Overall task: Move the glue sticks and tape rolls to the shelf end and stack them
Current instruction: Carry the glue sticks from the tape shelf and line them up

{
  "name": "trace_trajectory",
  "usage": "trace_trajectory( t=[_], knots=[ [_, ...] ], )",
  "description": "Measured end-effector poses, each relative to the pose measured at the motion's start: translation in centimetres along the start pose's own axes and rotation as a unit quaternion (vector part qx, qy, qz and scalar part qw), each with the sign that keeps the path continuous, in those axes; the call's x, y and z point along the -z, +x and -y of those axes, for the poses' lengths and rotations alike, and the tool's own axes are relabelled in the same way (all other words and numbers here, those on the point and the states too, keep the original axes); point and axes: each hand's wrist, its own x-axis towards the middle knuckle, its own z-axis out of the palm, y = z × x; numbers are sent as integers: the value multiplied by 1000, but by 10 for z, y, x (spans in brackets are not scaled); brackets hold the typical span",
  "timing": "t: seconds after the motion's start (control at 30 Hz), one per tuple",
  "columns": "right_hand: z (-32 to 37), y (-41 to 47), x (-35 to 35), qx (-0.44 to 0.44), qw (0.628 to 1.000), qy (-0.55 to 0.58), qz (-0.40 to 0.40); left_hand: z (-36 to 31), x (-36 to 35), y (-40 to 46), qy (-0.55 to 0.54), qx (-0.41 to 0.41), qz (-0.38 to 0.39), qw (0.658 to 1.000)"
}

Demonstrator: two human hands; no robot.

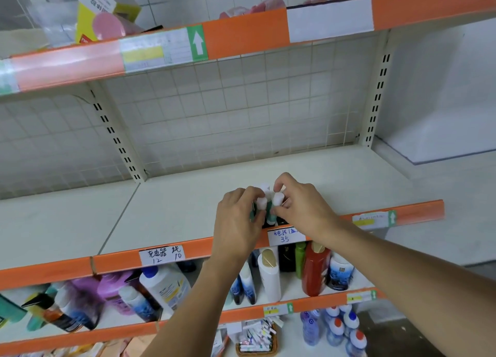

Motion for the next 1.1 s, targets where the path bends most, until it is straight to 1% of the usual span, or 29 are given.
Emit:
trace_trajectory(
  t=[0.17, 0.27, 0.5, 0.67, 0.87, 1.0, 1.1],
  knots=[
    [0, -3, -7, 43, 999, -4, -21, 10, 0, -1, 24, 13, -7, 1000],
    [0, -4, -11, 58, 998, -5, -29, 12, 2, -3, 27, 11, 3, 1000],
    [-1, -5, -22, 67, 997, 8, -37, 11, -1, -8, 18, 21, -2, 1000],
    [-2, -8, -30, 48, 996, 40, -57, 10, -3, -9, 49, 22, 3, 999],
    [4, -14, -29, 47, 997, 10, -61, 5, -2, -9, 93, 7, 6, 996],
    [8, -26, -27, 37, 998, -7, -54, 3, 1, -17, 142, -23, 36, 989],
    [11, -33, -22, 31, 998, -54, -26, 2, 6, -20, 149, -26, 74, 986]
  ],
)
